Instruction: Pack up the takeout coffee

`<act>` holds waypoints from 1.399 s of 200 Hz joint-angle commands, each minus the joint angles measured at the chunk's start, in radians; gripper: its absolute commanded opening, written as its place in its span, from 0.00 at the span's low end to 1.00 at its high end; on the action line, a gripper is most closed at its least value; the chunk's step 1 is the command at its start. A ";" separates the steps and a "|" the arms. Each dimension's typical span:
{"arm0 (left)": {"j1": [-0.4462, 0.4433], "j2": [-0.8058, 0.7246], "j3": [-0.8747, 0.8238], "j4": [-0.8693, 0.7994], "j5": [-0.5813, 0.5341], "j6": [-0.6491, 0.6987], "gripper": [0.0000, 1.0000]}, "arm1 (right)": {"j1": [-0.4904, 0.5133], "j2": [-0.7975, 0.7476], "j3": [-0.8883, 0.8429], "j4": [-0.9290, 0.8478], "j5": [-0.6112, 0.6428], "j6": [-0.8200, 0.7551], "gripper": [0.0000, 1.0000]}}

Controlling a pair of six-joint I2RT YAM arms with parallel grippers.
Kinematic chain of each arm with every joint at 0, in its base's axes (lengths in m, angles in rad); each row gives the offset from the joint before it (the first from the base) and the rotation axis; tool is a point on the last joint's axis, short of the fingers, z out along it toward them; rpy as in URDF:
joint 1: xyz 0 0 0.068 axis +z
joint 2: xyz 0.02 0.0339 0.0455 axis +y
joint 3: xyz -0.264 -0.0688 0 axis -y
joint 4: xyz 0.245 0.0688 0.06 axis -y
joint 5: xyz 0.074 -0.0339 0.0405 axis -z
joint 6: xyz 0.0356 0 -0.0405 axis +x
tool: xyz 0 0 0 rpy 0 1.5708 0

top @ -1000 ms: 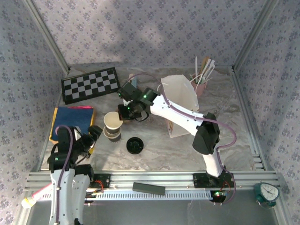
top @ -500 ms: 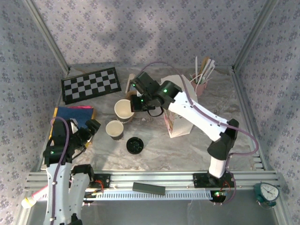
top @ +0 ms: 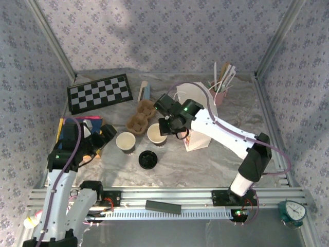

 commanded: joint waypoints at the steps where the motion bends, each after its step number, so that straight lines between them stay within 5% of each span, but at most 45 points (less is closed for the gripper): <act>1: -0.059 0.014 0.031 0.032 -0.066 -0.005 1.00 | -0.005 0.032 -0.027 0.049 0.030 0.001 0.00; 206: -0.125 0.021 0.007 0.033 -0.108 -0.029 1.00 | -0.094 0.132 -0.144 0.245 -0.055 0.046 0.00; 255: -0.133 0.030 0.014 0.034 -0.103 -0.027 1.00 | -0.060 0.125 -0.057 0.168 -0.013 0.008 0.37; 280: -0.166 0.034 -0.007 0.054 -0.102 -0.056 1.00 | -0.031 0.107 -0.006 0.117 0.023 -0.016 0.41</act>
